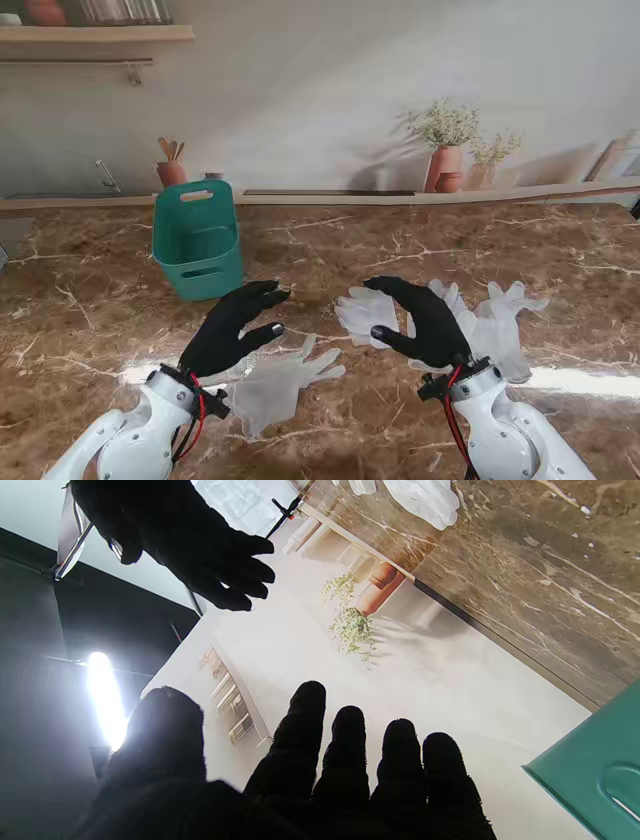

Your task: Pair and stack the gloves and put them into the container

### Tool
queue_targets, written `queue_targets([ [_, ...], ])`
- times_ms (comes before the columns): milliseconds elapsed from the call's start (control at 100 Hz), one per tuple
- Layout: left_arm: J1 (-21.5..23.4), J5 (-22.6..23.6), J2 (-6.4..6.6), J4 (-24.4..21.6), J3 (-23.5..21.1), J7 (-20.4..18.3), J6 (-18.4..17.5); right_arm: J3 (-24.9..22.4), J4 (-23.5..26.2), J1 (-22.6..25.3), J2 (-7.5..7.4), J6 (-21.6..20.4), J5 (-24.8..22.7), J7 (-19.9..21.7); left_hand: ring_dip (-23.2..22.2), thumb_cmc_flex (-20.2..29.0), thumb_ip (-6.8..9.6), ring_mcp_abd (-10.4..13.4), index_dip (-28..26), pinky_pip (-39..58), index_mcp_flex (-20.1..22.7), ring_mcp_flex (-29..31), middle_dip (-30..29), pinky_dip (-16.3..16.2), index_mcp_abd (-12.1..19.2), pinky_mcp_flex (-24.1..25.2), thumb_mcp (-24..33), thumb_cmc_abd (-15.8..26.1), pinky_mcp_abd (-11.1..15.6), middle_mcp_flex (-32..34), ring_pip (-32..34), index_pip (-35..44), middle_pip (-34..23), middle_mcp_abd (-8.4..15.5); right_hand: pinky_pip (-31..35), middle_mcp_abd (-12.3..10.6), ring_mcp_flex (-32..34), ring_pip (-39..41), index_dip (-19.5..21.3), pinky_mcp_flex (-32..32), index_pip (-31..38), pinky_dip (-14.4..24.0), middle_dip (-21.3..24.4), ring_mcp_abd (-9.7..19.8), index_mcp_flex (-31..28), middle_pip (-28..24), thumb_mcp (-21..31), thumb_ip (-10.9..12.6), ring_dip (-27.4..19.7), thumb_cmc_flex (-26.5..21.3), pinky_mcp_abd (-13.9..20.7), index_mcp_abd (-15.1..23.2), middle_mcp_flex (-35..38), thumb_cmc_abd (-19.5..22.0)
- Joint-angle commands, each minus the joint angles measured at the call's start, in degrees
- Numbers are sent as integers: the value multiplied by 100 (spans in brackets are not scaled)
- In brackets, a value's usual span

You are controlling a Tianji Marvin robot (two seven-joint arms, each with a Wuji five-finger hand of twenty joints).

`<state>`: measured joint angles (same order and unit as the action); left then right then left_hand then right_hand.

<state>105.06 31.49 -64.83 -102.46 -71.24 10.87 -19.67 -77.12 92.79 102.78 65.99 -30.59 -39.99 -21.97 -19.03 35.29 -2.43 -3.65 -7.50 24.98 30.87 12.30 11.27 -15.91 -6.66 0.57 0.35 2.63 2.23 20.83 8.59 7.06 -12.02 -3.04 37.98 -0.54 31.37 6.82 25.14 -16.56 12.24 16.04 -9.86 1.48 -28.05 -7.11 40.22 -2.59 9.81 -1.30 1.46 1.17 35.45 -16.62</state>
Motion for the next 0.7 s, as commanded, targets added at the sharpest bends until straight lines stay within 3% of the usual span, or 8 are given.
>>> queue_targets([
  [0,57,35,3,-55,-14,-34,99,-16,9,83,-24,62,5,76,17,-133,172,233,40,-76,-250,-189,2,-79,128,40,-83,-43,220,-160,-129,-15,54,173,-109,-124,-87,-59,35,71,-87,84,-61,98,112,37,-19,209,106,66,-14,101,-93,55],
  [260,47,72,18,-66,-58,-106,215,80,-70,28,-34,208,-117,-4,11,-41,167,240,43,-112,-212,-165,1,-109,130,39,-71,-106,209,-136,-135,-13,54,176,-154,-190,-160,-113,46,131,-116,128,-93,223,104,63,-70,200,103,-53,-8,154,-133,65],
  [430,-35,86,68,-52,-268,-379,219,97,-44,32,-45,323,-157,4,9,58,157,238,45,-90,-211,-132,0,-145,135,31,-68,-170,169,-117,-134,-18,55,181,-170,-195,-144,-106,56,117,-125,147,-112,259,101,60,-98,199,109,-109,-6,152,-121,57],
  [690,-186,545,191,-78,-980,-889,254,158,-121,82,-58,404,-335,-138,4,255,158,241,63,-73,-269,-131,7,-172,102,38,-60,-523,199,-147,-134,-59,52,165,-183,-201,-148,-115,69,101,-132,167,-127,269,96,60,-123,199,105,-176,7,153,-120,42],
])
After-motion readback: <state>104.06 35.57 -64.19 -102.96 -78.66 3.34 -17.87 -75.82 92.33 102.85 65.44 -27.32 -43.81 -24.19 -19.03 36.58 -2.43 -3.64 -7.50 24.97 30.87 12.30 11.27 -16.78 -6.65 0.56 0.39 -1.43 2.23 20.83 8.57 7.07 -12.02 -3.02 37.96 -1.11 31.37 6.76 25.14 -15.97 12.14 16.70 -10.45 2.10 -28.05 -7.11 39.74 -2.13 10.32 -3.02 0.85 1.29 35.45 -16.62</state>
